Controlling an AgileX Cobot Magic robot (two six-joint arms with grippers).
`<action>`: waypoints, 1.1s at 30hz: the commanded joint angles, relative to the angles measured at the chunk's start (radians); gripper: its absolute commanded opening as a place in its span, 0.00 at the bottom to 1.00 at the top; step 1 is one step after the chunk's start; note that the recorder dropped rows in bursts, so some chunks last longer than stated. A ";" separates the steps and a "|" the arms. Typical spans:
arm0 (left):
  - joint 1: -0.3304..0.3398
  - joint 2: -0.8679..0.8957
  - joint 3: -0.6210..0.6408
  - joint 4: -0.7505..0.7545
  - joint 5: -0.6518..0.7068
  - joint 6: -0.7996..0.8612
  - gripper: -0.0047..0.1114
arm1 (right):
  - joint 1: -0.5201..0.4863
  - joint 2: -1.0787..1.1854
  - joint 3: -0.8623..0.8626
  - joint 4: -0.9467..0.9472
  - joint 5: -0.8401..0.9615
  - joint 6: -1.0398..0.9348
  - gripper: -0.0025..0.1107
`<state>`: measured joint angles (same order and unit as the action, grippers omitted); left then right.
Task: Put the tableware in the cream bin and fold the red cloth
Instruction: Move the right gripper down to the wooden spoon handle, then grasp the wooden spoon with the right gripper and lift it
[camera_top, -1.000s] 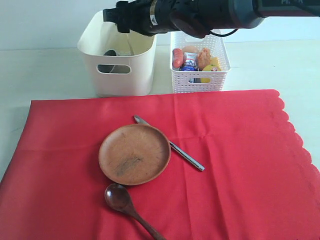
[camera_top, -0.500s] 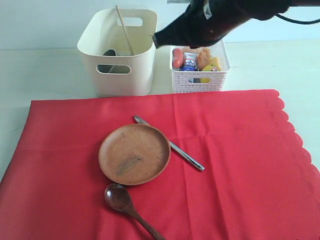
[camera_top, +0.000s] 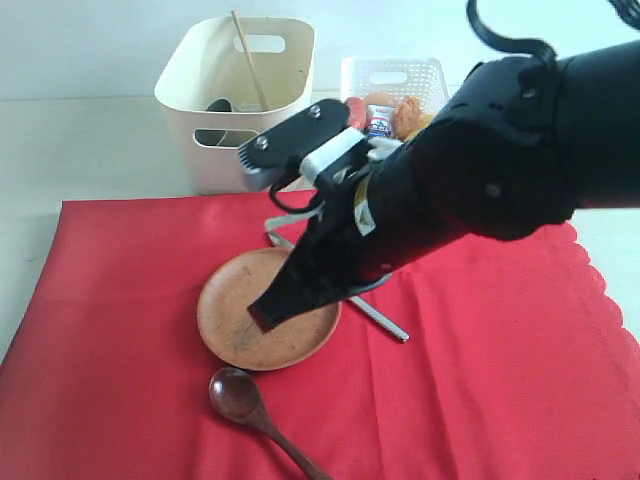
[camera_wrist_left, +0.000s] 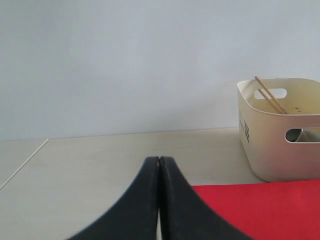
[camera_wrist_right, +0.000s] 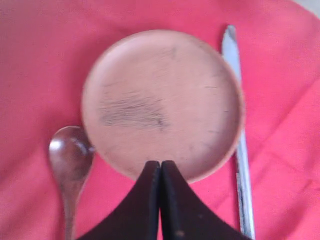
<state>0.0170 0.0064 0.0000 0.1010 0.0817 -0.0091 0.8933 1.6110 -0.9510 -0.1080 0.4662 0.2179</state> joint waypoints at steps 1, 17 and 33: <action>0.001 -0.006 0.000 0.002 0.002 -0.003 0.04 | 0.107 0.035 0.006 0.003 0.010 0.026 0.08; 0.001 -0.006 0.000 0.002 0.002 -0.003 0.04 | 0.235 0.208 0.006 0.014 0.032 0.071 0.41; 0.001 -0.006 0.000 0.002 0.002 -0.003 0.04 | 0.235 0.273 0.006 0.022 0.034 0.071 0.06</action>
<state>0.0170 0.0064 0.0000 0.1010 0.0817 -0.0091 1.1268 1.8902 -0.9474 -0.0841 0.5025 0.2890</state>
